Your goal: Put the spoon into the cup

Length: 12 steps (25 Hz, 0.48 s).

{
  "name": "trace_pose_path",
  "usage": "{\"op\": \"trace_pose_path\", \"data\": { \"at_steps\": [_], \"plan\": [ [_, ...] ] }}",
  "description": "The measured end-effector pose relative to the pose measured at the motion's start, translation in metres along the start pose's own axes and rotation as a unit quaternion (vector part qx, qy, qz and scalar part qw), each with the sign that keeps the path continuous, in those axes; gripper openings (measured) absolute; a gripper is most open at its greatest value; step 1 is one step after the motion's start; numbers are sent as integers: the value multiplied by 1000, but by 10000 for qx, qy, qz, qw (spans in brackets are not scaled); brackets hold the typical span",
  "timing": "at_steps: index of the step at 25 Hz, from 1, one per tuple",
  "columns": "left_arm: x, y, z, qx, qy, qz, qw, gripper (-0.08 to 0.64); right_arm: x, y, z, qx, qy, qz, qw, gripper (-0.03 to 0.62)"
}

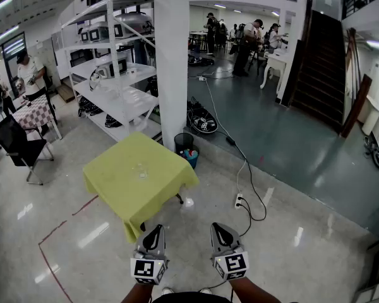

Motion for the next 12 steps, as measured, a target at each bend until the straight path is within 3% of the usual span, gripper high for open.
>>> {"op": "trace_pose_path", "data": {
  "at_steps": [12],
  "plan": [
    [-11, 7, 8, 58, -10, 30, 10000, 12, -18, 10, -2, 102, 49, 58, 9999, 6]
  ]
}}
Point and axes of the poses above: the fingertips, and each gripper's own axes: z backward along the fingers, x to its right, y out of its top, the point moved 8 cm from there along z, backward along the fingers
